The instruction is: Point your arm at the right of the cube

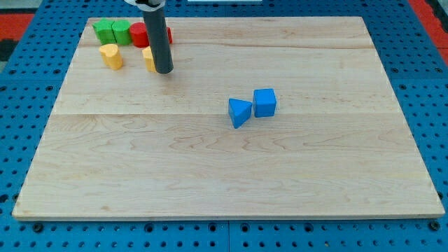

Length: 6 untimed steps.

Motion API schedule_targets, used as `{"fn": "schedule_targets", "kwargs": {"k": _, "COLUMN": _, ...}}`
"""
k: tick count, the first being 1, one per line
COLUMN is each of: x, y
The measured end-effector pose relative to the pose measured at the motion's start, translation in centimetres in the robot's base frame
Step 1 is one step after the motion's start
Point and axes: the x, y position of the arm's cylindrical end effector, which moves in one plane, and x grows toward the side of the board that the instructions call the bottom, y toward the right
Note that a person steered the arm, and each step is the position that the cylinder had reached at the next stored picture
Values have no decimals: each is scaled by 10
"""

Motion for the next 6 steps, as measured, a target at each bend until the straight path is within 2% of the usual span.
{"fn": "schedule_targets", "kwargs": {"k": 1, "x": 8, "y": 45}}
{"fn": "schedule_targets", "kwargs": {"k": 2, "x": 8, "y": 143}}
{"fn": "schedule_targets", "kwargs": {"k": 4, "x": 91, "y": 282}}
{"fn": "schedule_targets", "kwargs": {"k": 5, "x": 114, "y": 256}}
{"fn": "schedule_targets", "kwargs": {"k": 6, "x": 108, "y": 206}}
